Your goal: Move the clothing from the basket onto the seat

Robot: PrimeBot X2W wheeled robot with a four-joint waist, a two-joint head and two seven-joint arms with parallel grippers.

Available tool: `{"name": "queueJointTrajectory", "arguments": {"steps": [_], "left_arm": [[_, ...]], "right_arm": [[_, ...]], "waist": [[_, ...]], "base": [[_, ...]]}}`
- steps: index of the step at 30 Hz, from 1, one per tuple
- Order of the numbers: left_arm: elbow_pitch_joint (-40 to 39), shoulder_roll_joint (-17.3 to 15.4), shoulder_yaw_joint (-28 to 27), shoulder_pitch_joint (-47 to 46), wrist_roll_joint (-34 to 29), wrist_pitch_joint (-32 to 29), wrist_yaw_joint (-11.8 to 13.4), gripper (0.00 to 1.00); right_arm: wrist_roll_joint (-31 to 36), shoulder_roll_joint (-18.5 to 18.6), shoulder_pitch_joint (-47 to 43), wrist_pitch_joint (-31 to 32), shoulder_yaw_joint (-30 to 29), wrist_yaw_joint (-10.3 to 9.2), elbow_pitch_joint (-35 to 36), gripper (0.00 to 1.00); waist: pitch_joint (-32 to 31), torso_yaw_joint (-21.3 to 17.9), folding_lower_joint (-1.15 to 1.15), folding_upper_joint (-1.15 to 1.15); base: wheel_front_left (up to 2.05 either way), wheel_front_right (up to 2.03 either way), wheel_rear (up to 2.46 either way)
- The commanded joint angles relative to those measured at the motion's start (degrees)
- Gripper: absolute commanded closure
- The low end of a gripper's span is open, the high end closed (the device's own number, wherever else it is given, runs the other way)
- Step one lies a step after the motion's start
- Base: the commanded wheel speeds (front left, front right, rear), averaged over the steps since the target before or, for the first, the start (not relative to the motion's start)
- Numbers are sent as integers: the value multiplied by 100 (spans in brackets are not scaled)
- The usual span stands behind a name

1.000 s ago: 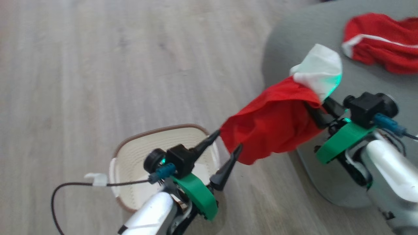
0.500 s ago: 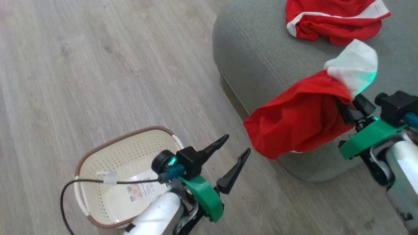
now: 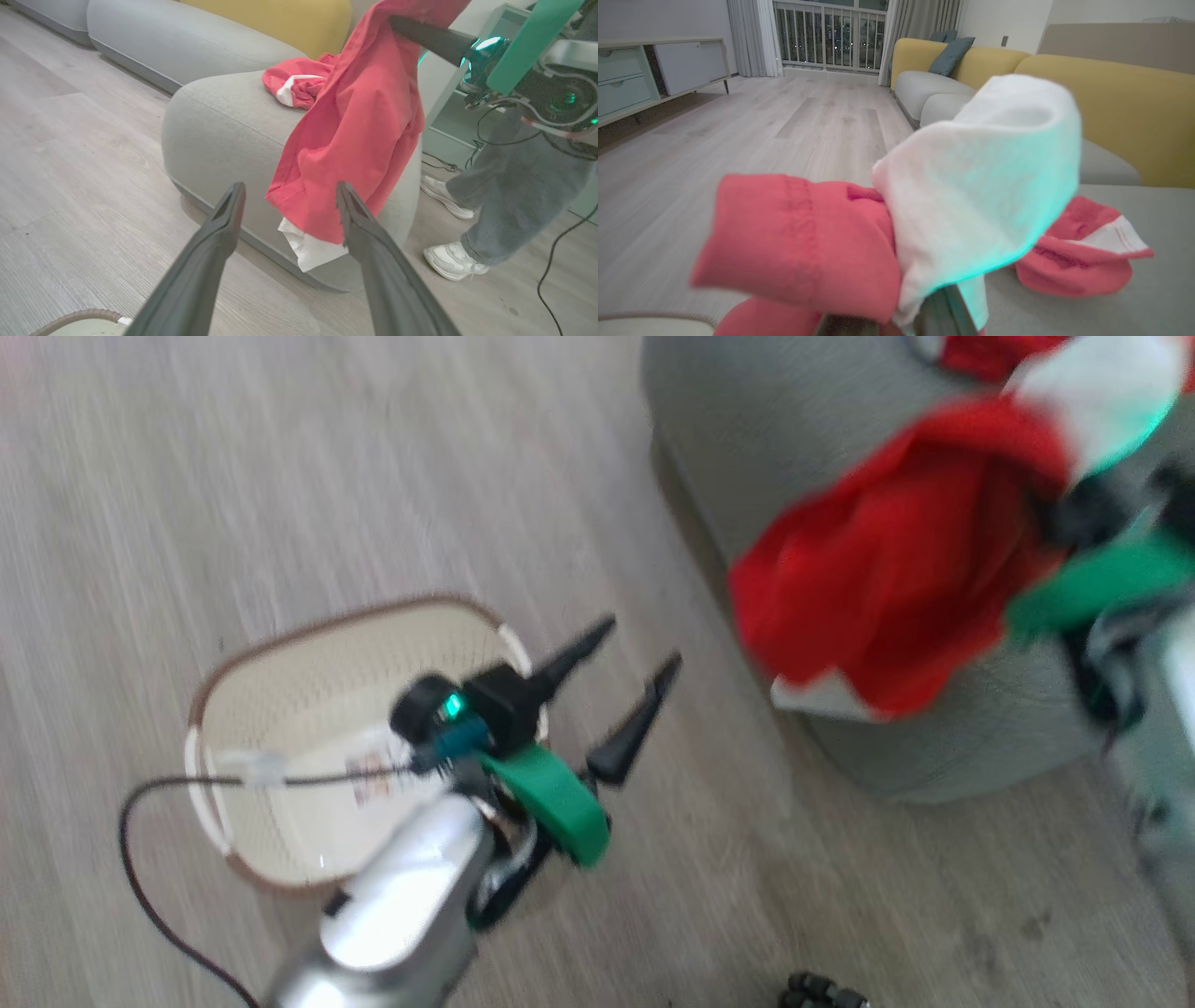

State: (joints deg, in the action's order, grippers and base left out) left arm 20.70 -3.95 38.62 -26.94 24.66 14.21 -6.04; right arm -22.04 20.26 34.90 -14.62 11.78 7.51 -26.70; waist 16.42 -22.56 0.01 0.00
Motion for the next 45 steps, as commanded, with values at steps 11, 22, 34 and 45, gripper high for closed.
{"name": "queueJointTrajectory", "arguments": {"steps": [11, 22, 34, 45], "left_arm": [[-366, -191, -715, -862, -283, 78, 41, 0], [-816, -199, -763, -877, -541, 78, -44, 0], [-957, -426, -849, -505, -522, 65, 146, 0], [-693, -412, -886, -360, -394, 60, 214, 0]], "right_arm": [[216, 782, 3403, 157, -1697, -2, -1320, 100], [1787, 2413, 4996, 424, -4085, -2, -2408, 100], [2401, 1245, 3911, -21, -5475, -2, -3349, 66], [2393, 757, 2844, -37, -4535, -2, -3530, 0]], "waist": [[2192, 1136, -1, 0], [2719, 1449, -1, 0], [3172, 1083, -1, 0], [2256, 756, -1, 0]], "base": [[0, 0, 0], [0, 0, 0], [0, 0, 0], [0, 0, 0]]}}
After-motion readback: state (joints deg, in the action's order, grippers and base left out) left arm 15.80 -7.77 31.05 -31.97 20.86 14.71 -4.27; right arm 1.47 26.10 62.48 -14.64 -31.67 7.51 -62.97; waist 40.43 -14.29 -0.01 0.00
